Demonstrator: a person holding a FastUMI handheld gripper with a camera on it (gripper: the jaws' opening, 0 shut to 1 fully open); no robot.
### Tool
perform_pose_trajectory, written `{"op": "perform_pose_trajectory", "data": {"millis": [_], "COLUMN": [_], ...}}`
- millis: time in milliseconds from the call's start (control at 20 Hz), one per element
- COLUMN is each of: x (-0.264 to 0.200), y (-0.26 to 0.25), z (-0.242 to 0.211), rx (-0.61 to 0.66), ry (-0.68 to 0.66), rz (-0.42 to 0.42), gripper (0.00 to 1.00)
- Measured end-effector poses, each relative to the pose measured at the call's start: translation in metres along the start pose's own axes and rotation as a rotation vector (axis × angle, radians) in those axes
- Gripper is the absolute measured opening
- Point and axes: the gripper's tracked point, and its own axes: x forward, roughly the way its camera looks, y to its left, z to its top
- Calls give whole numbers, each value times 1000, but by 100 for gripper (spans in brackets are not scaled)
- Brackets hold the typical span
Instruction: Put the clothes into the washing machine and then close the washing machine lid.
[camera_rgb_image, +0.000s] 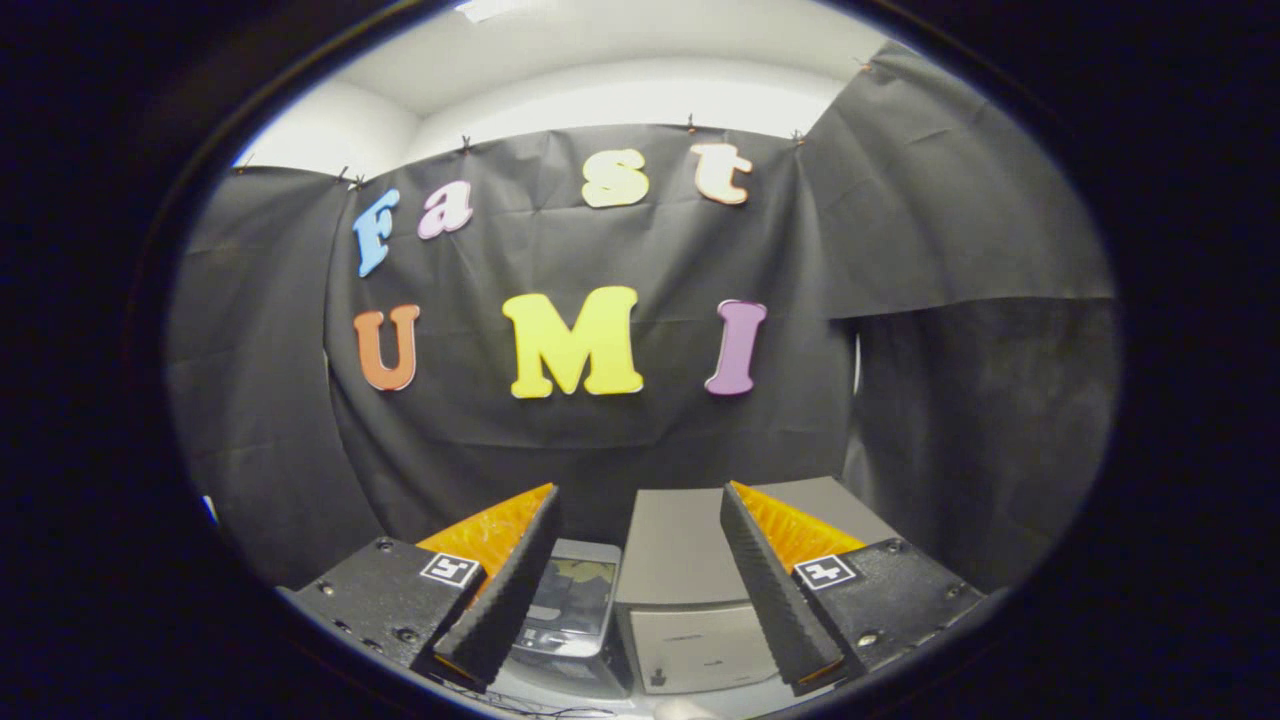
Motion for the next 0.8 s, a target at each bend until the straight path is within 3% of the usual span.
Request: {"op": "perform_pose_trajectory", "data": {"millis": [250,500,800], "x": [-45,-143,-206], "y": [-54,-119,-161], "z": [-27,-79,-118], "rx": [-14,-13,-12], "ry": [37,73,100], "rz": [-43,-67,-86], "gripper": [100,100,100]}}
